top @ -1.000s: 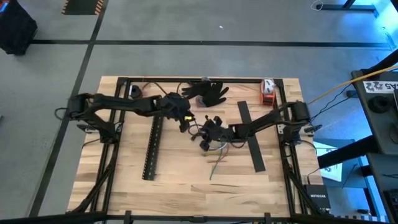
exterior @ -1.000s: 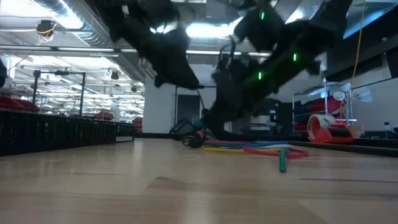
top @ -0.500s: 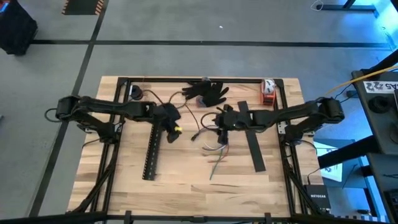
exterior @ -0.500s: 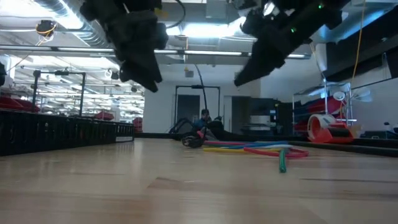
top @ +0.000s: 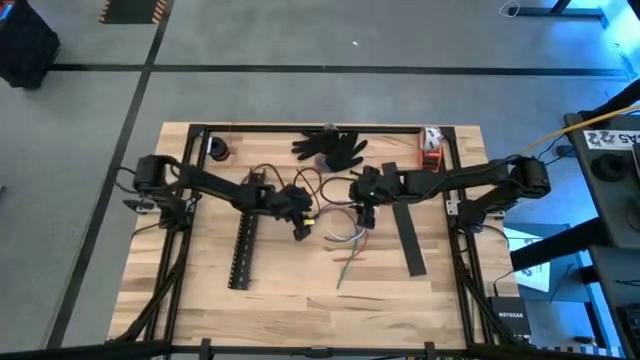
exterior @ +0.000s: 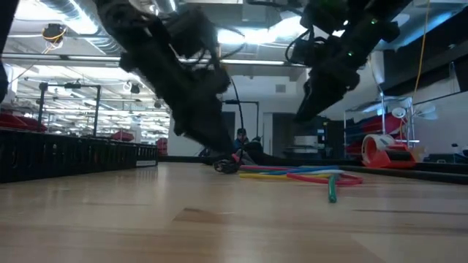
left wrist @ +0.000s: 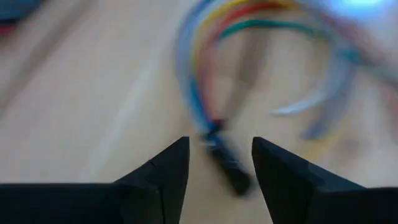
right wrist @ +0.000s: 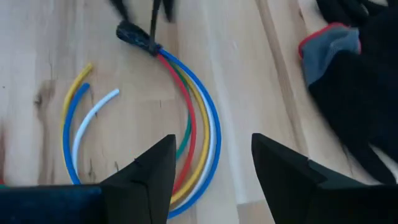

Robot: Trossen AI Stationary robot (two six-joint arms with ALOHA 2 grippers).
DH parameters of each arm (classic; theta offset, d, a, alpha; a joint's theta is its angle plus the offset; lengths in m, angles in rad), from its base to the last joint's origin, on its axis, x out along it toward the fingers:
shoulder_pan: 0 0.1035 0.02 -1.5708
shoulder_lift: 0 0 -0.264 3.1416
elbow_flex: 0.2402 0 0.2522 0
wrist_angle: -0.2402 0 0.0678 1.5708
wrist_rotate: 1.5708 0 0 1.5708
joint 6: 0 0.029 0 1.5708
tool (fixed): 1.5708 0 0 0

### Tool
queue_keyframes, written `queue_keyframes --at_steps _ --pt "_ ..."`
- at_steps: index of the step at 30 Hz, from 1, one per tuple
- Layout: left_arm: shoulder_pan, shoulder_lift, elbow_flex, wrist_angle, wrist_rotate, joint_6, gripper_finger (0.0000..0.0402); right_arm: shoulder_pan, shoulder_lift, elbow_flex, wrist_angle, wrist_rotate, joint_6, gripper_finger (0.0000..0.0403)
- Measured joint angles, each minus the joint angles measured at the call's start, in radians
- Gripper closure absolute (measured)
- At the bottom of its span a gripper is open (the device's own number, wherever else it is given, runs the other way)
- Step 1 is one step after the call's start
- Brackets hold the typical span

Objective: Ziptie cables
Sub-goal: Put the black zip tied cables wires into the black cable duct

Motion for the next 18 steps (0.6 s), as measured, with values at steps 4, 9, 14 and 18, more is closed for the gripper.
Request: queue_keyframes --at_steps 4,9,14,18 --pt "0.003 0.067 0.009 0.091 -0.012 -0.085 0.0233 0.0 0.0 0.0 -0.003 -0.001 -0.074 0.02" --pt "-0.021 0.095 0.009 0.145 0.011 -0.178 0.0233 0.0 0.0 0.0 -0.016 -0.02 -0.174 0.02" --pt "-0.045 0.091 0.024 0.186 -0.014 -0.217 0.0233 0.001 0.0 0.0 -0.017 -0.036 -0.23 0.0201" --pt "-0.067 0.114 0.028 0.188 -0.045 -0.181 0.0233 0.001 0.0 0.0 -0.019 -0.036 -0.229 0.0201"
